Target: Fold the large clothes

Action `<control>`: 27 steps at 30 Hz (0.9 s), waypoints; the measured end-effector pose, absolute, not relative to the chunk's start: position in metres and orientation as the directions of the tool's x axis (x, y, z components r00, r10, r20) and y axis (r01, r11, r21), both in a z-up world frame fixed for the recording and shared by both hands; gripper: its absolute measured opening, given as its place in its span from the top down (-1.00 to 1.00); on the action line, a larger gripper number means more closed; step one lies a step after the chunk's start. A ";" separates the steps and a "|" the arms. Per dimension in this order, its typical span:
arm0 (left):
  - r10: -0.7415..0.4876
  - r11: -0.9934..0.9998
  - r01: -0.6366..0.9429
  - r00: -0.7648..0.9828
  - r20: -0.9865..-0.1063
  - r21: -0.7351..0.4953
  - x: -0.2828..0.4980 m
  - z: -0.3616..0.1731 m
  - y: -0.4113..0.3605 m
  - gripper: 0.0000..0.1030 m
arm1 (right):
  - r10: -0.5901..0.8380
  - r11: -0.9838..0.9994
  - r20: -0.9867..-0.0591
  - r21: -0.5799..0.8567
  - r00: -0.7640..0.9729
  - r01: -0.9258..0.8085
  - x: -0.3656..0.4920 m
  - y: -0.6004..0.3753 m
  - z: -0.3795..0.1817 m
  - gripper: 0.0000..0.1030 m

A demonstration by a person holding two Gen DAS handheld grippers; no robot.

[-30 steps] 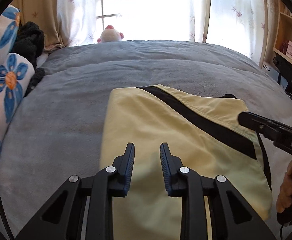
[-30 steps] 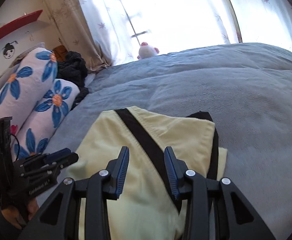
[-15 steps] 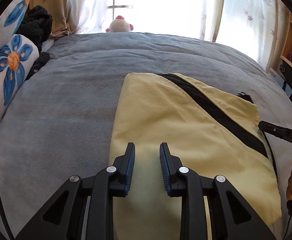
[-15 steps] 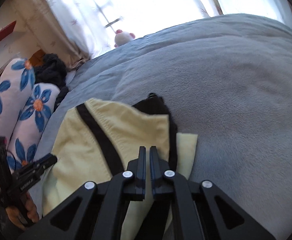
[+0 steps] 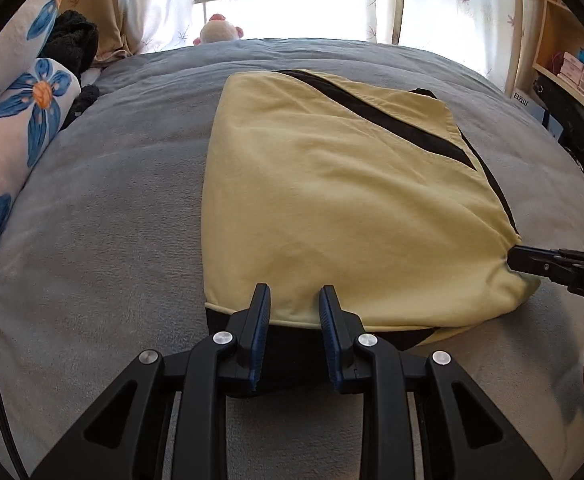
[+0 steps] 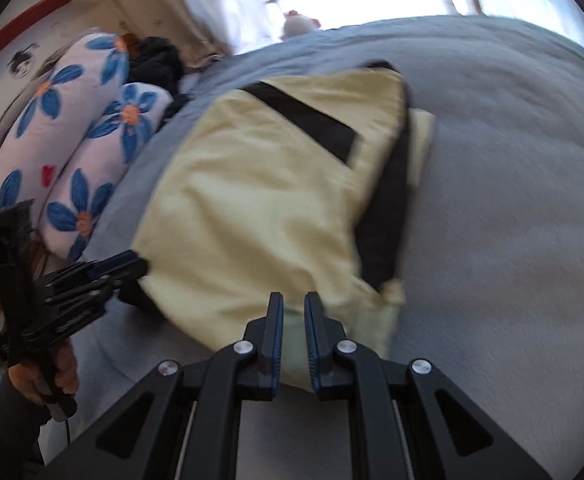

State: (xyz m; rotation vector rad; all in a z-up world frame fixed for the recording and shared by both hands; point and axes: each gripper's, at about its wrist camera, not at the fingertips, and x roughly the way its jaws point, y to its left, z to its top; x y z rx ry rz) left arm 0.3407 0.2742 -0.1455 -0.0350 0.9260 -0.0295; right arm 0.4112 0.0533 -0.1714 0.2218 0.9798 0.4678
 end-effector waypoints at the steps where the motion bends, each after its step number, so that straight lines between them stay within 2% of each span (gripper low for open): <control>1: -0.035 0.999 0.017 0.600 -0.799 -0.031 0.340 -0.145 0.272 0.54 | 0.482 0.876 -0.742 0.402 0.466 -0.267 0.410 0.044 -0.174 0.85; 3: -0.026 1.000 0.015 0.597 -0.802 -0.022 0.342 -0.143 0.270 0.52 | 0.469 0.883 -0.745 0.397 0.475 -0.249 0.406 0.034 -0.173 0.85; 5: -0.029 1.000 0.011 0.593 -0.805 -0.027 0.341 -0.140 0.268 0.45 | 0.437 0.899 -0.757 0.375 0.486 -0.225 0.401 0.028 -0.169 0.77; 6: -0.039 0.999 0.011 0.592 -0.805 -0.040 0.340 -0.138 0.268 0.28 | 0.440 0.898 -0.756 0.381 0.485 -0.219 0.401 0.026 -0.166 0.77; 7: -0.044 0.999 0.003 0.591 -0.806 -0.052 0.337 -0.135 0.267 -0.03 | 0.440 0.898 -0.755 0.386 0.486 -0.212 0.401 0.023 -0.164 0.77; 9: -0.027 0.998 -0.025 0.594 -0.804 -0.052 0.330 -0.126 0.268 -0.36 | 0.443 0.896 -0.745 0.394 0.499 -0.206 0.395 0.019 -0.153 0.77; 17: -0.012 1.000 0.005 0.599 -0.800 -0.011 0.278 -0.071 0.245 -0.40 | 0.459 0.888 -0.716 0.396 0.526 -0.236 0.358 0.014 -0.095 0.77; 27: -0.038 0.999 0.040 0.641 -0.766 -0.017 0.183 0.028 0.201 -0.50 | 0.458 0.887 -0.675 0.298 0.579 -0.354 0.257 0.004 0.012 0.77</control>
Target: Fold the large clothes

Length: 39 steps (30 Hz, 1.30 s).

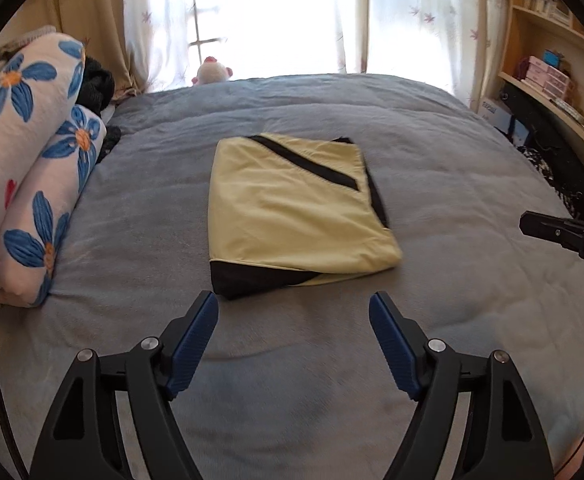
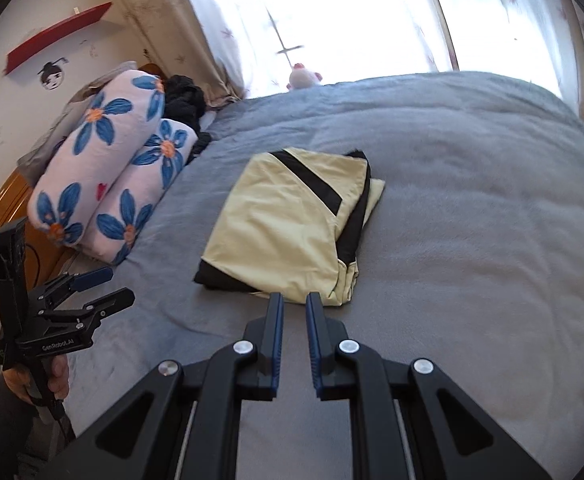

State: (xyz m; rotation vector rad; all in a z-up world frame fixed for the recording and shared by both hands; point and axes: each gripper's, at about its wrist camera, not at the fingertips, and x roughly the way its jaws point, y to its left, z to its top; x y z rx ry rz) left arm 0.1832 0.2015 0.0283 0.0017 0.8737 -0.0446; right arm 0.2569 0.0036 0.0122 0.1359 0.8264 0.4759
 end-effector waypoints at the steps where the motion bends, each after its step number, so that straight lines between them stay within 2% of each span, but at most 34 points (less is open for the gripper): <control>1: -0.040 0.999 0.049 0.647 -0.762 -0.011 0.172 0.037 0.195 -0.53 | 0.456 0.887 -0.670 0.285 0.586 -0.363 0.245 0.002 0.022 0.77; 10: -0.085 0.990 0.139 0.690 -0.719 0.017 0.061 0.100 0.126 -0.62 | 0.429 0.891 -0.647 0.188 0.630 -0.414 0.120 -0.027 0.094 0.72; 12: -0.092 0.988 0.151 0.695 -0.713 0.021 0.038 0.108 0.111 -0.66 | 0.415 0.895 -0.652 0.169 0.635 -0.412 0.095 -0.035 0.101 0.42; 15: -0.092 0.988 0.153 0.702 -0.706 0.024 0.011 0.114 0.094 -0.81 | 0.378 0.911 -0.647 0.132 0.662 -0.391 0.062 -0.045 0.104 0.04; 17: -0.103 0.989 0.150 0.707 -0.699 0.005 -0.009 0.114 0.082 -0.85 | 0.365 0.916 -0.649 0.122 0.667 -0.382 0.043 -0.050 0.099 -0.06; 24: -0.050 0.997 0.080 0.713 -0.700 0.011 -0.047 0.082 0.050 -0.87 | 0.324 0.942 -0.665 0.160 0.673 -0.295 0.004 -0.066 0.056 -0.20; 30: -0.057 0.998 0.010 0.679 -0.732 -0.068 -0.054 0.043 0.033 -0.87 | 0.272 0.962 -0.666 0.186 0.694 -0.199 -0.015 -0.074 0.018 -0.39; 35: -0.004 0.993 -0.082 0.670 -0.743 -0.080 -0.056 0.019 0.022 -0.87 | 0.179 0.981 -0.676 0.181 0.715 -0.074 -0.022 -0.081 -0.002 -0.43; 39: 0.007 0.988 -0.122 0.651 -0.759 -0.096 -0.056 0.007 0.015 -0.87 | 0.169 0.983 -0.693 0.170 0.701 -0.069 -0.025 -0.078 -0.011 -0.44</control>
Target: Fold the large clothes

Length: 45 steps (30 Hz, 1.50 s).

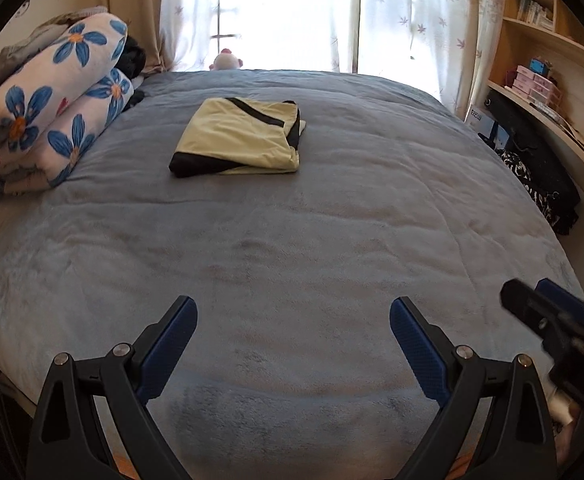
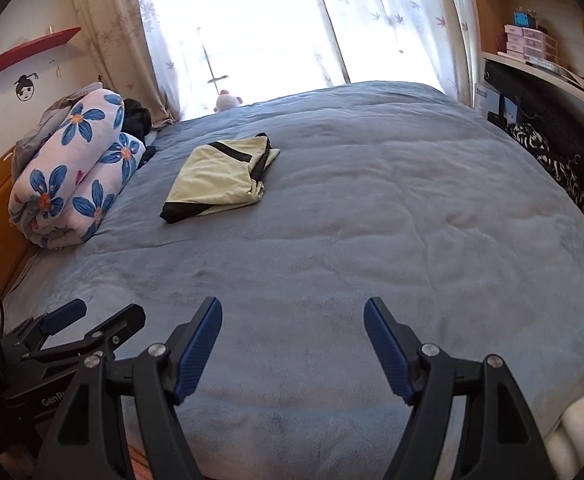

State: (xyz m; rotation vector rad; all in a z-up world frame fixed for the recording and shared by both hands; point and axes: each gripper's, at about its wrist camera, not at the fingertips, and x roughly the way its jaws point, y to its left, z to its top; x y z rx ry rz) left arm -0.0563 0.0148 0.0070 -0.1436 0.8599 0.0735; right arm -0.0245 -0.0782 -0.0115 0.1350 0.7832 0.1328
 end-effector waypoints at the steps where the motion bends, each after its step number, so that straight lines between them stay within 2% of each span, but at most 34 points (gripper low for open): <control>1: 0.006 0.987 -0.128 0.647 -0.762 -0.101 -0.056 0.005 0.015 -0.87 | 0.161 0.985 -0.695 0.153 0.701 -0.075 -0.024 -0.076 -0.012 -0.44; 10: 0.024 0.986 -0.143 0.647 -0.762 -0.090 -0.058 0.004 0.012 -0.87 | 0.117 0.993 -0.684 0.104 0.721 -0.062 -0.028 -0.074 -0.014 -0.45; 18: 0.041 0.990 -0.127 0.656 -0.753 -0.056 -0.059 0.006 0.007 -0.87 | 0.126 0.991 -0.704 0.121 0.699 -0.057 -0.023 -0.074 -0.022 -0.45; 45: 0.046 0.989 -0.135 0.635 -0.771 -0.052 -0.052 0.003 0.012 -0.87 | 0.122 0.991 -0.718 0.128 0.685 -0.043 -0.020 -0.070 -0.028 -0.45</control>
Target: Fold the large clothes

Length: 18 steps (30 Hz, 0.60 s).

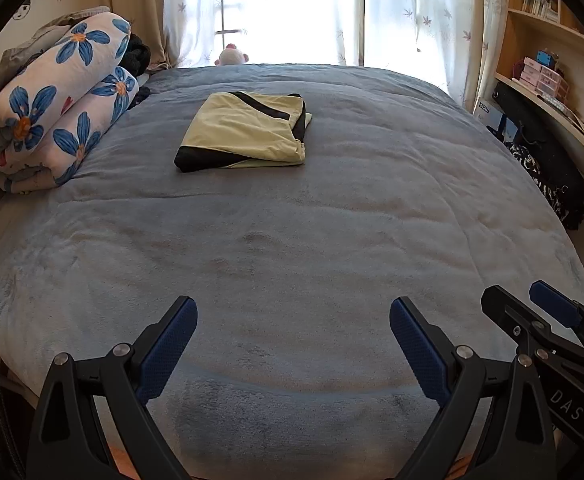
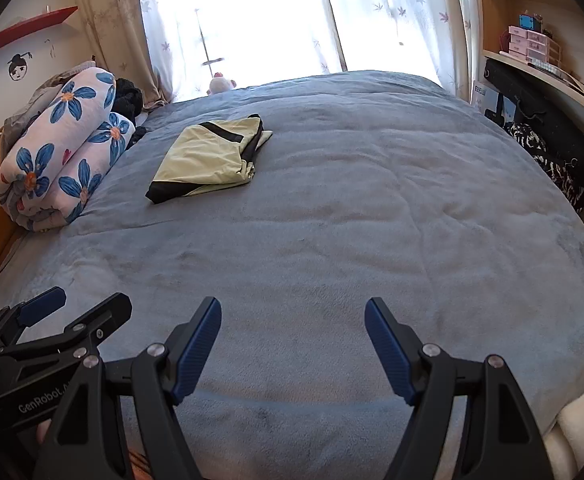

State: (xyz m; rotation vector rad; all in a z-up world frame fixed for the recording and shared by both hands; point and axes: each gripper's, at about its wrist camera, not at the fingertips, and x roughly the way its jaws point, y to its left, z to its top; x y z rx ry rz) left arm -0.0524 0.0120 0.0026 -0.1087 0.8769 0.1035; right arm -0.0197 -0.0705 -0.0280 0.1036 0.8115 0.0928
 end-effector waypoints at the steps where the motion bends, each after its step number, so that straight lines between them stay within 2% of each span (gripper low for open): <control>1: 0.046 0.989 -0.135 0.634 -0.772 -0.053 -0.052 0.003 0.012 -0.87 | 0.123 0.991 -0.719 0.129 0.684 -0.042 -0.019 -0.071 -0.028 -0.45; 18: 0.043 0.990 -0.131 0.617 -0.785 -0.048 -0.046 -0.003 0.019 -0.87 | 0.124 0.990 -0.733 0.132 0.669 -0.039 -0.015 -0.068 -0.036 -0.45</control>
